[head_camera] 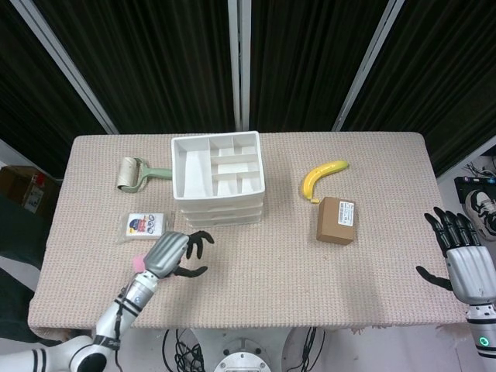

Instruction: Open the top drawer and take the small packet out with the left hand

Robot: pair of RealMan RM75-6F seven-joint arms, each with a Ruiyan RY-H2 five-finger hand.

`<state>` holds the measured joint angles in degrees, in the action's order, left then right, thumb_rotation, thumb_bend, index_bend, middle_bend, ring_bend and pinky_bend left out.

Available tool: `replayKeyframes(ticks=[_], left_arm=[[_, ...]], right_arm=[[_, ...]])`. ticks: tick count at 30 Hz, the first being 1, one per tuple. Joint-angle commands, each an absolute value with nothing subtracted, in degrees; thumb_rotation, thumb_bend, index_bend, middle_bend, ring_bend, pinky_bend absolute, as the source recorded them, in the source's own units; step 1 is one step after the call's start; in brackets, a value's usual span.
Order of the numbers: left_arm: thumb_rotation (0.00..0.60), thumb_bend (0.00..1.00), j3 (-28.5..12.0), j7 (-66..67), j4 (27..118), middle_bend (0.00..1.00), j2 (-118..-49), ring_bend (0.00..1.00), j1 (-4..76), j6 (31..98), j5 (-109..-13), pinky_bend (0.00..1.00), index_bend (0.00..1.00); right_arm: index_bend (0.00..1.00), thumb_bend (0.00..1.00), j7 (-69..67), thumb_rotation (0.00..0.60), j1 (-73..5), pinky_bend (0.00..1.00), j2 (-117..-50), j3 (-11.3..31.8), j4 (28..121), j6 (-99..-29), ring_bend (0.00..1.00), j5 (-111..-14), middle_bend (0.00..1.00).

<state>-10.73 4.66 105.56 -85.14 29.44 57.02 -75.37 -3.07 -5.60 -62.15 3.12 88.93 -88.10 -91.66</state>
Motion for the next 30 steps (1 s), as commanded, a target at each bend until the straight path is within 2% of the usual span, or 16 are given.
replayKeyframes(ticks=[1,6,10,17,23,30], left_arm=[[0.600,0.26,-14.08,3.56,102.75,0.66,-93.18,0.75,33.18,55.77,-68.11,1.00,0.24],[0.600,0.28,-16.70,2.84,99.85,0.71,-102.17,0.82,34.06,59.90,-61.65,1.00,0.14],[0.600,0.30,-18.21,3.05,97.43,0.75,-108.36,0.85,33.68,65.17,-58.77,1.00,0.12],[0.600,0.32,-18.80,-0.11,95.43,0.79,-112.58,0.87,31.60,70.69,-59.44,1.00,0.10],[0.600,0.32,-17.74,-2.82,94.21,0.80,-113.48,0.87,30.44,71.21,-61.09,1.00,0.10],[0.600,0.32,-19.88,-12.28,91.13,0.80,-115.56,0.87,30.61,66.60,-60.74,1.00,0.10]], right_arm=[[0.00,0.03,-3.23,0.600,-5.57,0.00,-62.28,3.07,88.78,-88.19,0.00,-91.79,0.00],[0.00,0.03,-3.57,0.600,-5.38,0.00,-62.62,2.91,88.43,-88.13,0.00,-91.57,0.00],[0.00,0.03,-3.83,0.600,-5.11,0.00,-62.61,2.89,88.34,-88.19,0.00,-91.12,0.00],[0.00,0.03,-3.17,0.600,-4.88,0.00,-62.32,2.87,89.04,-88.32,0.00,-90.99,0.00],[0.00,0.03,-2.20,0.600,-4.94,0.00,-62.50,2.82,89.95,-87.97,0.00,-90.91,0.00],[0.00,0.03,-1.08,0.600,-4.77,0.00,-62.46,2.78,90.84,-87.68,0.00,-90.44,0.00]])
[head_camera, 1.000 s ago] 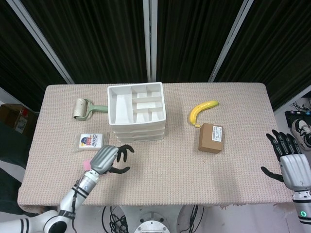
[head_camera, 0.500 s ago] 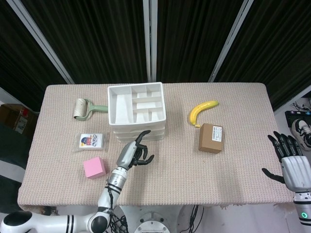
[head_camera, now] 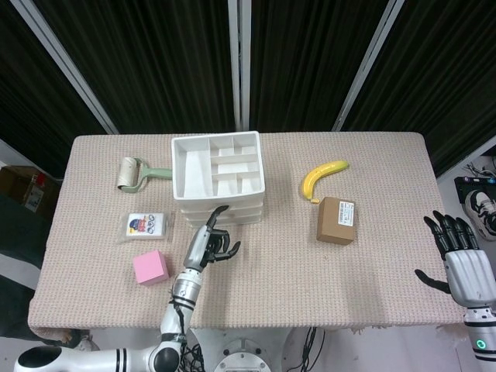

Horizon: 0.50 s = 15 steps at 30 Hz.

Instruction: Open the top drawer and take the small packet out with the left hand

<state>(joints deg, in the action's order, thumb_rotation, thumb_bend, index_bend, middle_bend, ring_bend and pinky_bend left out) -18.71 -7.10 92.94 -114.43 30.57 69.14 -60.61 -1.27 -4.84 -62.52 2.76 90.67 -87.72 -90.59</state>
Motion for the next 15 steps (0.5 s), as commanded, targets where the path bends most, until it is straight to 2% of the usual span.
replayKeyframes(ticks=[1,4,9,15], left_arm=[[0.600,0.32,-20.07,-13.80,90.50,0.80,-115.80,0.87,30.64,66.02,-61.04,1.00,0.11],[0.600,0.33,-20.90,-19.17,88.58,0.80,-116.69,0.87,30.59,64.65,-62.27,1.00,0.13],[0.600,0.34,-21.38,-28.36,84.85,0.82,-118.10,0.87,30.36,64.28,-66.58,1.00,0.23],[0.600,0.39,-21.74,-33.49,82.46,0.82,-118.03,0.88,30.82,62.38,-68.10,1.00,0.35]], right_arm=[[0.00,0.03,-0.96,0.600,-4.74,0.00,-62.44,2.79,90.93,-87.65,0.00,-90.35,0.00],[0.00,0.03,-0.66,0.600,-4.70,0.00,-62.32,2.81,91.28,-87.43,0.00,-90.04,0.00],[0.00,0.03,-0.18,0.600,-4.64,0.00,-62.26,2.84,91.74,-87.15,0.00,-89.66,0.00],[0.00,0.03,0.25,0.600,-4.73,0.00,-62.40,2.79,92.10,-86.53,0.00,-89.31,0.00]])
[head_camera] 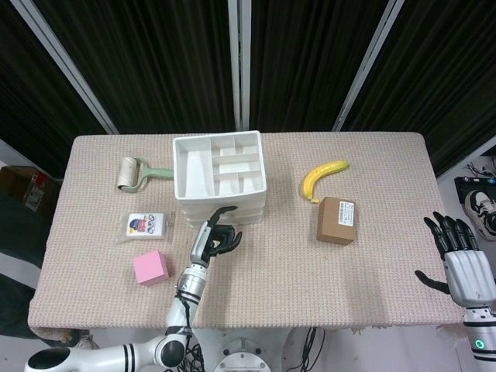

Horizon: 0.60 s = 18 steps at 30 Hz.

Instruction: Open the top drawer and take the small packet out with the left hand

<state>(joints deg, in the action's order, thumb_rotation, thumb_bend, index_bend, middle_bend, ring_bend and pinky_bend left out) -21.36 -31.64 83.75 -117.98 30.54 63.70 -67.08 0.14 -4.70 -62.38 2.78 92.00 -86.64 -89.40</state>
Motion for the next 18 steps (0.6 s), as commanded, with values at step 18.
replayKeyframes(ticks=[18], left_arm=[[0.600,0.51,-16.55,-36.10,86.51,0.83,-114.21,0.89,27.44,63.98,-71.72,1.00,0.52]], right_arm=[[0.00,0.03,1.66,0.600,-4.50,0.00,-62.38,2.59,93.38,-87.10,0.00,-90.18,0.00]])
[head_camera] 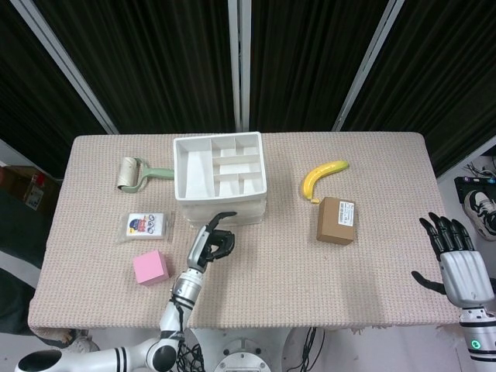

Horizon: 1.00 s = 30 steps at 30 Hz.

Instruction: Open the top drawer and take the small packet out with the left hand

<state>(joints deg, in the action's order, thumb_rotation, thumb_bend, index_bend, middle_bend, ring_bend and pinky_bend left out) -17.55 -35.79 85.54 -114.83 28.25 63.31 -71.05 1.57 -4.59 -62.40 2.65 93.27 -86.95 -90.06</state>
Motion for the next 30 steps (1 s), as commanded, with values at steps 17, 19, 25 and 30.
replayKeyframes(ticks=[17,19,25,30], left_arm=[[0.600,0.38,-9.13,-24.98,93.54,0.74,-107.89,0.87,23.84,66.68,-74.36,1.00,0.07],[0.600,0.36,-8.19,-22.44,94.85,0.74,-106.60,0.87,23.29,67.18,-74.36,1.00,0.06],[0.600,0.33,-4.20,-10.92,99.93,0.73,-99.06,0.87,23.32,68.09,-79.20,1.00,0.12],[0.600,0.32,-4.78,1.50,103.31,0.78,-93.18,0.89,23.92,72.32,-85.82,1.00,0.22]], right_arm=[[0.00,0.03,1.02,0.600,-3.74,0.00,-62.00,2.47,93.56,-89.69,0.00,-92.48,0.00],[0.00,0.03,0.77,0.600,-3.76,0.00,-61.90,2.58,93.55,-89.73,0.00,-92.43,0.00],[0.00,0.03,0.28,0.600,-3.93,0.00,-61.65,2.74,93.35,-89.59,0.00,-92.45,0.00],[0.00,0.03,-0.28,0.600,-4.01,0.00,-61.40,2.93,93.09,-89.70,0.00,-92.47,0.00]])
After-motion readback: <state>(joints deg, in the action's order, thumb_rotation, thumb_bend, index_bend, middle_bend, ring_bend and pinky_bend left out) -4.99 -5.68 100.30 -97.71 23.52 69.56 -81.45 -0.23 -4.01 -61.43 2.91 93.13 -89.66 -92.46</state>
